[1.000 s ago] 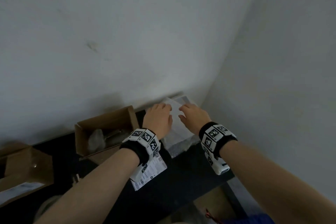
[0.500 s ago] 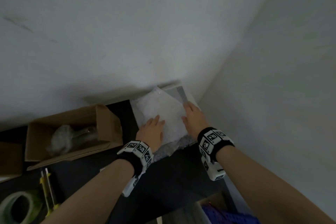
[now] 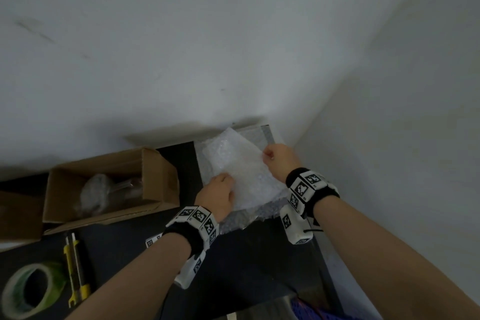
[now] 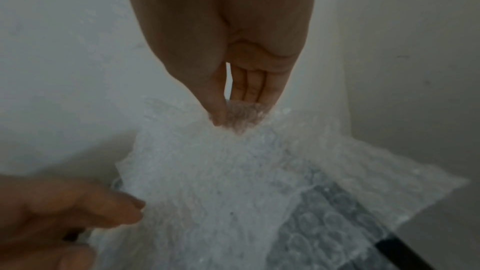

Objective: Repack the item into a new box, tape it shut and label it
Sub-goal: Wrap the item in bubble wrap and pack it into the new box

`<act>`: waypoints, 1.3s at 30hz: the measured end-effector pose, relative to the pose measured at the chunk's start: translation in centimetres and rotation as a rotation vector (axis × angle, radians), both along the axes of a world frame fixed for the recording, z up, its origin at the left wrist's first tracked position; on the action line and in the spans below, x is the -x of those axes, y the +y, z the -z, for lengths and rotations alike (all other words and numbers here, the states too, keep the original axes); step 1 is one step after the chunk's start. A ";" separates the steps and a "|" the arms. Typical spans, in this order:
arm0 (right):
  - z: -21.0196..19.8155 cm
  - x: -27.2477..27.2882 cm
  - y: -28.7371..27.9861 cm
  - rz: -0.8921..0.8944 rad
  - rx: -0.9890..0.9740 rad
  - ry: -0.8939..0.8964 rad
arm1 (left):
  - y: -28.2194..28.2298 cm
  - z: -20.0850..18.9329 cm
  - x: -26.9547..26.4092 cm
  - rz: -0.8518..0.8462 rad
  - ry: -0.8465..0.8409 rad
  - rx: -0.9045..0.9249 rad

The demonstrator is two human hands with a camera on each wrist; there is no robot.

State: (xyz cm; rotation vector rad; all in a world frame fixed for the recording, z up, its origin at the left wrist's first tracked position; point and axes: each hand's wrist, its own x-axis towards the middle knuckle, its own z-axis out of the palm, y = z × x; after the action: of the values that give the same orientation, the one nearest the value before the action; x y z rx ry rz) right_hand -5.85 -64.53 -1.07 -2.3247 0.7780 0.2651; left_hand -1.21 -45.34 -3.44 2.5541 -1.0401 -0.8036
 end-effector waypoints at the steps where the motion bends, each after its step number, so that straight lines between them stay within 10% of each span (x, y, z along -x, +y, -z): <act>1: -0.3 0.1 -0.1 0.030 -0.038 -0.043 | 0.1 -0.3 -0.1 -0.044 -0.004 0.024; 9: -6.9 1.9 0.5 0.268 -0.547 -0.341 | -0.3 -4.8 -2.2 -0.615 0.393 0.551; 14: -10.3 2.3 2.1 0.226 -0.597 -0.308 | 1.0 -8.9 -3.9 -0.674 0.530 0.844; 39: -15.8 -4.0 20.6 0.064 -0.580 -0.385 | 21.8 -16.2 -11.0 -0.288 0.407 0.609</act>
State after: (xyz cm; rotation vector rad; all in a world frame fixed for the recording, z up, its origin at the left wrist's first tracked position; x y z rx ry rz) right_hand -1.86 -43.96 14.75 -1.7249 0.4961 0.0045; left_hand 9.75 -23.51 12.72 1.8641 -0.6380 -0.7403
